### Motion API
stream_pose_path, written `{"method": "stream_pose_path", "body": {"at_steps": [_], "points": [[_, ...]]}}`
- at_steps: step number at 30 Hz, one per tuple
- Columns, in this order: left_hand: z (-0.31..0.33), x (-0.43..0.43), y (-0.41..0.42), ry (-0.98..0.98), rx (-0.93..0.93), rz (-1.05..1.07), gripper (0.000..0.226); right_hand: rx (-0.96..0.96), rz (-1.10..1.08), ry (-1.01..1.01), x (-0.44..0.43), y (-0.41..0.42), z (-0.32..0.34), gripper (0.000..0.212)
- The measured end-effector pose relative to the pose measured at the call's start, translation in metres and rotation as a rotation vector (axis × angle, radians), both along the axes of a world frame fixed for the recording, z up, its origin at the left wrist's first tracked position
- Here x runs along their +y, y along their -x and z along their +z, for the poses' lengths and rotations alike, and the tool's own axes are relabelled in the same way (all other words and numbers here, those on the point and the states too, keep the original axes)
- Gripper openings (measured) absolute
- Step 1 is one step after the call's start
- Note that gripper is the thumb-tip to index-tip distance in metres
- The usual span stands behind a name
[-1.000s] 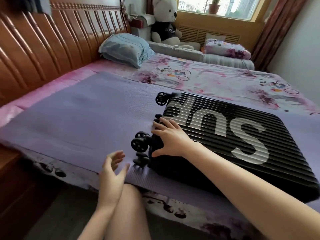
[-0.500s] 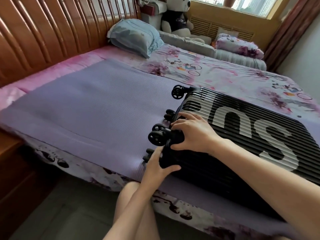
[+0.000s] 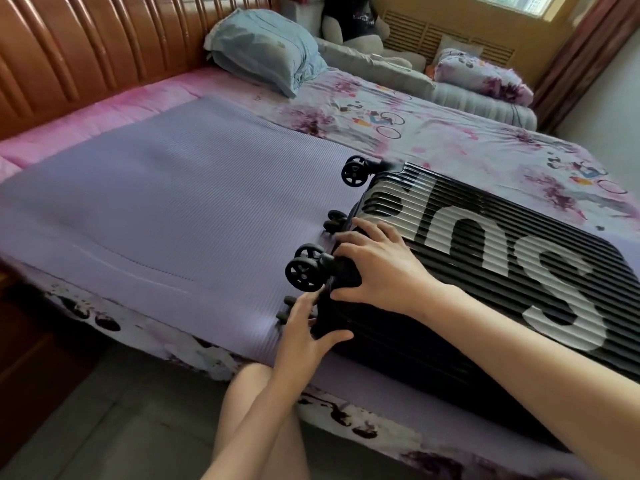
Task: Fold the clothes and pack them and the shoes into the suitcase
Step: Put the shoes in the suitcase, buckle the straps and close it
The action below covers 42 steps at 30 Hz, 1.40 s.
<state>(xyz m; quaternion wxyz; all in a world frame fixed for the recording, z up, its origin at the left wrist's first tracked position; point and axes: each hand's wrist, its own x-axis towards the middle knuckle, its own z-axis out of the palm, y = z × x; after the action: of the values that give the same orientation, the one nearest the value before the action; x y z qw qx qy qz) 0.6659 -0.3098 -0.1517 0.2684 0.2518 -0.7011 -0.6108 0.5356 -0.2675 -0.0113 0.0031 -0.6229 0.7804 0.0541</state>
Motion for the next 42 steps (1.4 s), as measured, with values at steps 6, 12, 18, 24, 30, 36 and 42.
{"method": "stream_pose_path", "body": {"at_steps": [6, 12, 18, 24, 30, 36, 42], "points": [[-0.01, -0.04, -0.015, -0.151, -0.036, -0.02, 0.044, -0.391, -0.065, 0.144, -0.003, 0.024, 0.037, 0.074], [0.028, -0.112, -0.006, -0.046, -0.048, 0.074, 0.032, -0.385, -0.104, 0.135, -0.02, 0.087, 0.052, 0.053], [0.096, -0.167, 0.083, 0.08, -0.077, -0.043, 0.029, -0.35, -0.183, 0.181, -0.056, 0.164, 0.054, 0.058], [0.134, -0.184, 0.188, 0.183, -0.151, -0.13, 0.028, -0.415, -0.368, 0.037, -0.067, 0.229, 0.049, 0.083], [0.154, -0.188, 0.227, 0.209, -0.297, -0.207, 0.034, -0.615, -0.428, -0.065, -0.054, 0.24, 0.051, 0.081], [0.182, -0.21, 0.261, 0.224, -0.4, -0.354, 0.035, -0.652, -0.508, -0.133, -0.06, 0.25, 0.06, 0.096], [0.167, -0.248, 0.305, 0.214, -0.526, -0.6, 0.036, -0.654, -0.587, -0.189, -0.061, 0.254, 0.049, 0.117]]}}
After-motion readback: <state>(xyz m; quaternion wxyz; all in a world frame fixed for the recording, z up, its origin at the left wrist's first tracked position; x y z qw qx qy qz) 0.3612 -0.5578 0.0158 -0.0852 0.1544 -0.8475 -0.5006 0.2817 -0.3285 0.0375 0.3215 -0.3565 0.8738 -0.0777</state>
